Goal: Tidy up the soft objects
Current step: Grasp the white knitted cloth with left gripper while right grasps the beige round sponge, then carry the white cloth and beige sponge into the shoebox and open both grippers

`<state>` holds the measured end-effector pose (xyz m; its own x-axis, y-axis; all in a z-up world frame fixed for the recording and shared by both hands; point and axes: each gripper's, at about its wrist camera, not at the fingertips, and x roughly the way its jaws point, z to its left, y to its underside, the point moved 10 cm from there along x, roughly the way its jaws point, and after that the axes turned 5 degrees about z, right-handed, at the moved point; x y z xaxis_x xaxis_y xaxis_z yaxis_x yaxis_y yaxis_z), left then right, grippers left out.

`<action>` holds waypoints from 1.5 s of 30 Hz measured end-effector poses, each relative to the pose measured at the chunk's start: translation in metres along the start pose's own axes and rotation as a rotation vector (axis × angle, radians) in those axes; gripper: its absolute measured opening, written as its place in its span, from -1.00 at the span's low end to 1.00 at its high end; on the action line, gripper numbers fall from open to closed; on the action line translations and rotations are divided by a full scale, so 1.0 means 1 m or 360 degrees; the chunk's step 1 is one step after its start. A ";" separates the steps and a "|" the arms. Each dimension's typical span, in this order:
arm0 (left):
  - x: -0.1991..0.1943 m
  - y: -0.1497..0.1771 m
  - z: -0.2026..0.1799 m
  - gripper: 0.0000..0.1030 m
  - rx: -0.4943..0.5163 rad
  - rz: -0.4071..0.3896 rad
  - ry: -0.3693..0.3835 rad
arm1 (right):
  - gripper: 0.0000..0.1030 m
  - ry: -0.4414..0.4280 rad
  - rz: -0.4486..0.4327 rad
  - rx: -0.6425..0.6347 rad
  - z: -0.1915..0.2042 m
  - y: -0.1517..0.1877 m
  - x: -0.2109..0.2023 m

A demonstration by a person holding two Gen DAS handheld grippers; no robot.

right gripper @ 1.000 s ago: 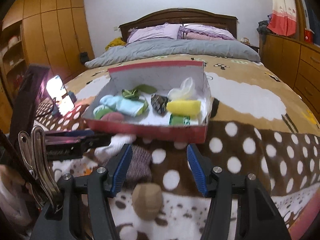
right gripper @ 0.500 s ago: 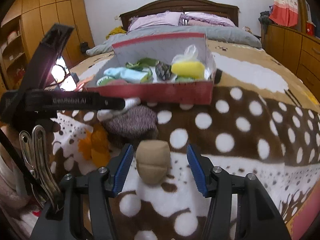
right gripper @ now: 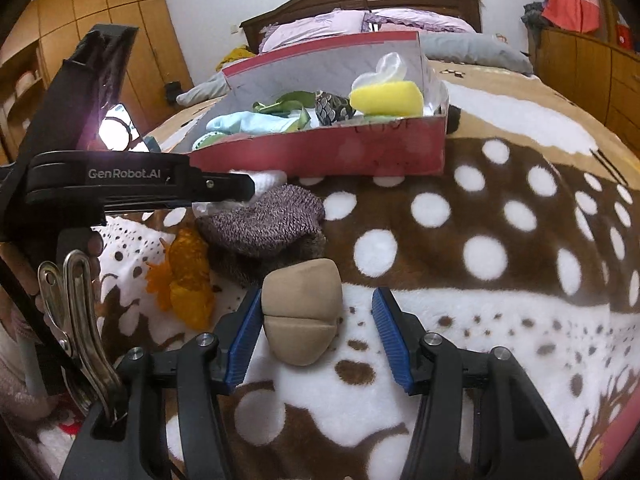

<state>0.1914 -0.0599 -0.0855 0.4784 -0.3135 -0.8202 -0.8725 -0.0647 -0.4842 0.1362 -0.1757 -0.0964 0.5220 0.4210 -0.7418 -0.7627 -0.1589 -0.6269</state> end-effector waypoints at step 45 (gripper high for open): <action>-0.078 -0.007 0.006 -0.66 0.0051 -0.0290 -0.0070 | -0.33 0.0007 -0.0187 -0.0060 0.027 -0.019 -0.045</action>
<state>0.1612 -0.0291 -0.0201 0.6326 -0.2576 -0.7303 -0.7679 -0.0859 -0.6348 0.1168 -0.1675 -0.0452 0.6086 0.4350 -0.6637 -0.6815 -0.1420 -0.7179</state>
